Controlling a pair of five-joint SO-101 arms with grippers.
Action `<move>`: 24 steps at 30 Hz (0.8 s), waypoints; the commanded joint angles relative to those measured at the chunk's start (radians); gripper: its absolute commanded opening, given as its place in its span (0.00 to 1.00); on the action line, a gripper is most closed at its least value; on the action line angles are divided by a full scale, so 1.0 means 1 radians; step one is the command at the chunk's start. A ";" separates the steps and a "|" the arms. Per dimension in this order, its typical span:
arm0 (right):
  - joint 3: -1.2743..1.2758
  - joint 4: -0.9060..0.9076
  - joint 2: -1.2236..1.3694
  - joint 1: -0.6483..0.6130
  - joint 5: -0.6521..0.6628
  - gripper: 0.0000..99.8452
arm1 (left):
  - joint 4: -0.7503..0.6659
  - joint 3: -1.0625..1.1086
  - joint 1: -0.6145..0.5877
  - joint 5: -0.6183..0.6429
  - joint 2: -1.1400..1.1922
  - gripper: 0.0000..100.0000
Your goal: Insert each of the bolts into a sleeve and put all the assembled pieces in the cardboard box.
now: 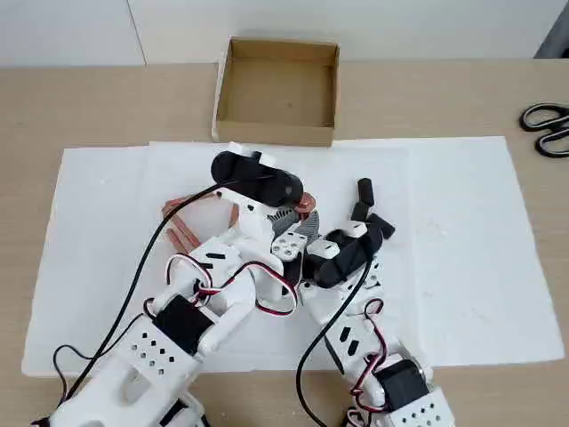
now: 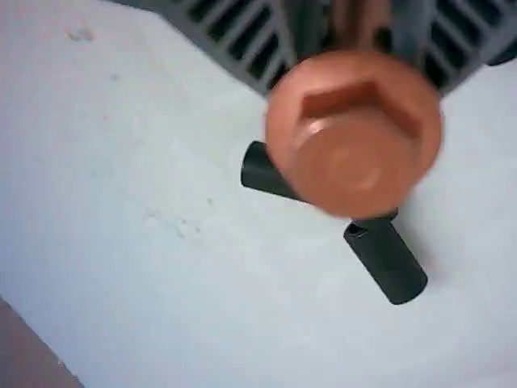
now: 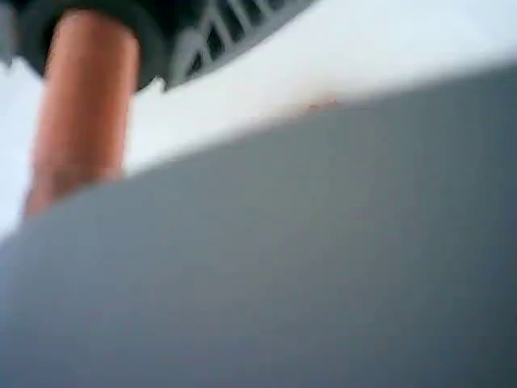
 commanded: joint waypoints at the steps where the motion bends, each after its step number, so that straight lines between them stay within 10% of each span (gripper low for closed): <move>1: 0.008 -0.024 -0.013 0.001 -0.011 0.00 | 0.003 -0.051 0.006 -0.002 -0.015 0.00; 24: 0.005 -0.027 -0.015 0.001 -0.011 0.00 | 0.025 -0.024 0.006 -0.005 -0.006 0.00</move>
